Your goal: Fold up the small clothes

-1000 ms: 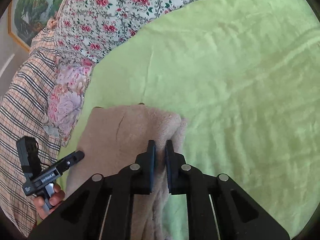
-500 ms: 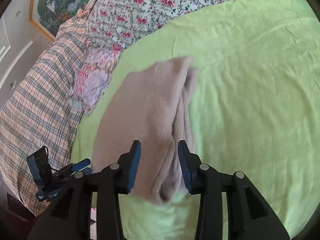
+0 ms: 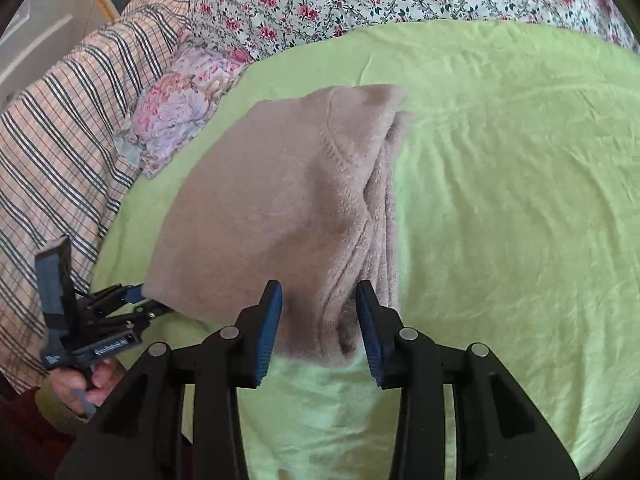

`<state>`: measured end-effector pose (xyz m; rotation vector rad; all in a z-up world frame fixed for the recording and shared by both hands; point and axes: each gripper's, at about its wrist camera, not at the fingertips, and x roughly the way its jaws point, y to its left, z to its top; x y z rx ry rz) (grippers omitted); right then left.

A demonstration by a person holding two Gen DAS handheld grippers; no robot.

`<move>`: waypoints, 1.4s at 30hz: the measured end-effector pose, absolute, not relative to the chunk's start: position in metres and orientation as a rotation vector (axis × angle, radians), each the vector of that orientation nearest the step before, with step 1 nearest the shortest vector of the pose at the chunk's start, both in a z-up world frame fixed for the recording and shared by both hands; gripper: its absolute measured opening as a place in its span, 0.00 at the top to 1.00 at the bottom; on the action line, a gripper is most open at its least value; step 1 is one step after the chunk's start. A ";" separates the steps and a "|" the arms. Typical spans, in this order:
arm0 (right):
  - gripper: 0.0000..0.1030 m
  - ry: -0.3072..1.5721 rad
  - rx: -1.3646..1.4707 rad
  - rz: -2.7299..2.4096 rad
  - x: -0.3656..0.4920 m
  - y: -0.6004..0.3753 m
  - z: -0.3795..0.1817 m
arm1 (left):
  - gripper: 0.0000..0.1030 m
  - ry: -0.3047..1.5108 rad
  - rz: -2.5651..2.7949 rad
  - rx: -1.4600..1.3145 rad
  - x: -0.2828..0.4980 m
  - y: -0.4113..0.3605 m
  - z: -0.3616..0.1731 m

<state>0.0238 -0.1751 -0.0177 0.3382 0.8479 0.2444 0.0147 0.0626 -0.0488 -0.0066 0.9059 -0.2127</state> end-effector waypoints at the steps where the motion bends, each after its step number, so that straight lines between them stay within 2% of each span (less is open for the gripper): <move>1: 0.61 0.849 0.338 0.247 0.024 -0.175 -0.019 | 0.57 0.903 -0.204 -0.004 0.014 0.061 -0.049; 3: 0.64 0.868 0.345 0.262 0.025 -0.174 -0.022 | 0.62 0.902 -0.200 -0.008 0.013 0.059 -0.048; 4: 0.70 0.879 0.360 0.270 0.027 -0.175 -0.024 | 0.66 0.907 -0.203 -0.020 0.013 0.059 -0.048; 5: 0.95 0.869 0.405 0.282 0.028 -0.181 -0.022 | 0.76 0.912 -0.211 -0.030 0.013 0.058 -0.048; 8: 0.94 0.748 0.528 0.308 0.015 -0.204 -0.005 | 0.89 0.920 -0.222 -0.054 0.014 0.057 -0.044; 11: 0.95 0.794 0.483 0.262 0.017 -0.213 -0.014 | 0.91 0.955 -0.224 -0.082 0.018 0.059 -0.047; 16: 0.95 0.923 0.444 0.217 0.025 -0.210 -0.063 | 0.91 0.993 -0.234 -0.137 0.023 0.064 -0.053; 22: 0.93 0.928 0.410 0.196 0.024 -0.212 -0.063 | 0.90 1.019 -0.256 -0.187 0.025 0.072 -0.056; 24: 0.84 0.942 0.426 0.198 0.022 -0.216 -0.061 | 0.89 1.026 -0.270 -0.179 0.023 0.073 -0.055; 31: 0.80 0.867 0.552 0.240 0.018 -0.242 -0.029 | 0.88 0.944 -0.429 -0.112 -0.002 0.084 -0.011; 32: 0.79 0.843 0.584 0.247 0.023 -0.248 -0.024 | 0.85 0.916 -0.451 -0.114 -0.002 0.084 -0.002; 35: 0.63 0.806 0.620 0.241 0.053 -0.252 -0.017 | 0.78 0.845 -0.494 -0.134 0.012 0.080 0.017; 36: 0.61 0.808 0.634 0.244 0.066 -0.252 -0.017 | 0.76 0.832 -0.498 -0.141 0.021 0.075 0.019; 42: 0.61 0.898 0.728 0.277 0.134 -0.246 -0.044 | 0.75 0.837 -0.526 -0.174 0.081 0.055 0.010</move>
